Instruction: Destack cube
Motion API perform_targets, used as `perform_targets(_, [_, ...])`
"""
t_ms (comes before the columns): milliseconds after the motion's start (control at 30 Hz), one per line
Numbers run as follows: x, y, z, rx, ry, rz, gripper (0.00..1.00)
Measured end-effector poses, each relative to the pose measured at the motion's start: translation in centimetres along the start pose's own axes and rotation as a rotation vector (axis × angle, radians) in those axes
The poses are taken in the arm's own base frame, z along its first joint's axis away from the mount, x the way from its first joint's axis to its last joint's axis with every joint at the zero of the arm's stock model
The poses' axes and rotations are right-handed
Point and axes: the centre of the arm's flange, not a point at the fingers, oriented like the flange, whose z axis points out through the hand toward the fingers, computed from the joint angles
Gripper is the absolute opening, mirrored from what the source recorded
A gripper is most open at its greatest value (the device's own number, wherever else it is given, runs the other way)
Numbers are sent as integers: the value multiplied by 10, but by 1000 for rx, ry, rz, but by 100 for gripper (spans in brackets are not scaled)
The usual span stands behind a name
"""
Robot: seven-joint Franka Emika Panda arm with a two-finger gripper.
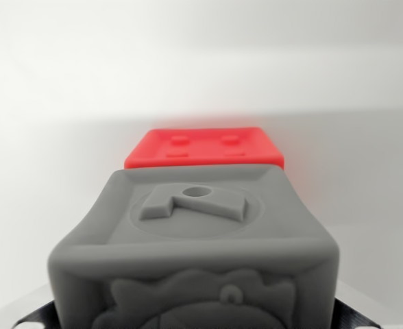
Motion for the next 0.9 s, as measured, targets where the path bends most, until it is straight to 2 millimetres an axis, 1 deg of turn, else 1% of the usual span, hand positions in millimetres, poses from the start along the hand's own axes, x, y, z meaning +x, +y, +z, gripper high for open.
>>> perform_targets(367, [1, 0, -17, 4, 1, 1, 0])
perform_targets(900, [1, 0, -58, 9, 2, 1, 0])
